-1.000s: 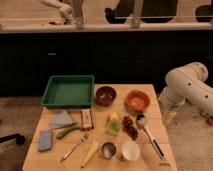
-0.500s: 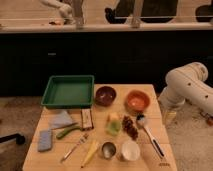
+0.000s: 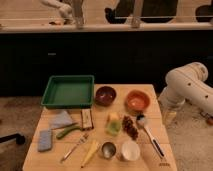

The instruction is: Place eraser in table surface

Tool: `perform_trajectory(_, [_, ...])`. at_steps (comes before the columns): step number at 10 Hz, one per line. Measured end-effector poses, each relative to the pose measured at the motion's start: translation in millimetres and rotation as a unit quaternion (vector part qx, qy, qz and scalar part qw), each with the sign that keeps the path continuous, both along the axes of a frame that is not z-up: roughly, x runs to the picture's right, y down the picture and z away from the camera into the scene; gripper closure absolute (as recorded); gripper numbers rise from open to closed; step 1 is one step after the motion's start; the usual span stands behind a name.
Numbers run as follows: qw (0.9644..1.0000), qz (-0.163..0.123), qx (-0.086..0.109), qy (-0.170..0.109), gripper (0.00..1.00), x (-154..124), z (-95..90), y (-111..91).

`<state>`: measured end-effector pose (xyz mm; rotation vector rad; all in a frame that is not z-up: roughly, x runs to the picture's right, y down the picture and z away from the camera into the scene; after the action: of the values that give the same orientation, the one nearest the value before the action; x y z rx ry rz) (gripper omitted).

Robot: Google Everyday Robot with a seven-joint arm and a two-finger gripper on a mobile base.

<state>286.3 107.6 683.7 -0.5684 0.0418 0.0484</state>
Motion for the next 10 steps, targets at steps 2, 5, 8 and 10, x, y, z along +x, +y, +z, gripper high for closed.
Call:
perform_trajectory(2, [1.0000, -0.001, 0.000, 0.000, 0.20, 0, -0.3, 0])
perform_trajectory(5, [0.9998, -0.014, -0.006, 0.016, 0.20, -14, -10.7, 2])
perform_trajectory(8, [0.9991, -0.015, -0.015, 0.037, 0.20, -59, -23.8, 2])
perform_trajectory(10, [0.9987, -0.001, -0.025, 0.045, 0.20, -77, -31.3, 3])
